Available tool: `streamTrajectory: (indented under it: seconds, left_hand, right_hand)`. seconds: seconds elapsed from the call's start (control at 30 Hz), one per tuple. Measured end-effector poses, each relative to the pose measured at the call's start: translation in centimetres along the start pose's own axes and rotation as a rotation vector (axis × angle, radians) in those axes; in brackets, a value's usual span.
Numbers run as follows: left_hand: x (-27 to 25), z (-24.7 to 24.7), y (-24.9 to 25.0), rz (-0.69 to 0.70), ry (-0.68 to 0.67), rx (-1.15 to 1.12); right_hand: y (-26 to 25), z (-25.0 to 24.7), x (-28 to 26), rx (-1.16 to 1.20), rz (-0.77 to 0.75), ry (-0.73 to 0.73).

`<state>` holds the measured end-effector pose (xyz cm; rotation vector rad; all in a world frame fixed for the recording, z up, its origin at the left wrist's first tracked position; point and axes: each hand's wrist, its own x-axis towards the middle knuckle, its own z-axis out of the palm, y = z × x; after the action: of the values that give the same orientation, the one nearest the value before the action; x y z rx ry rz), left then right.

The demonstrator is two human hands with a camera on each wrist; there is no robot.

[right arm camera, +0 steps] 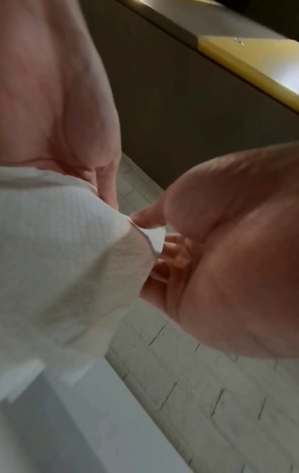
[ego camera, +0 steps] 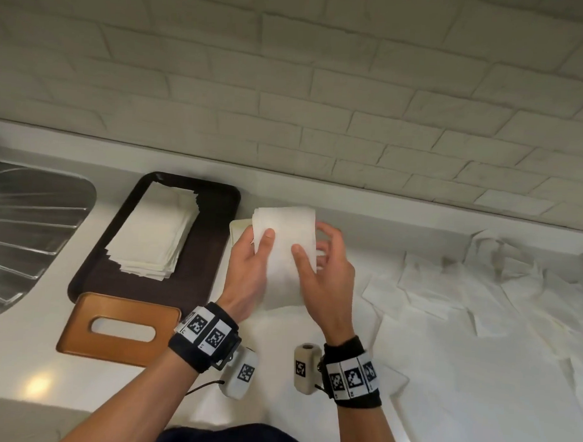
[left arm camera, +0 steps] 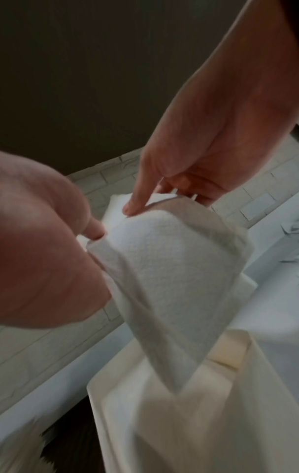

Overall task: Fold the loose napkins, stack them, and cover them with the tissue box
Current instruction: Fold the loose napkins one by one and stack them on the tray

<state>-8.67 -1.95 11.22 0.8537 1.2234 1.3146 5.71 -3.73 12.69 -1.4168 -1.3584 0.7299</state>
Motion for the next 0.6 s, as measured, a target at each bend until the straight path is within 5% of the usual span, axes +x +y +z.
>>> streamTrajectory:
  seconds: [0.1,0.23,0.4,0.6]
  left_hand:
    - [-0.1,-0.7,0.3,0.031,0.003,0.025]
    - [1.7,-1.6,-0.2,0.010,0.023,0.030]
    - [5.6,-3.2,0.0,-0.043,0.134,0.089]
    - [7.6,-6.3,-2.0,0.138,0.077,0.780]
  right_hand:
    - [0.5,1.3,-0.8,-0.032,0.017,0.173]
    - [1.9,3.5,-2.7,0.240,0.181,-0.153]
    - [3.5,4.7,-4.1,0.170,0.196,-0.107]
    - [5.2,7.0,-1.7,-0.266,0.264,-0.245]
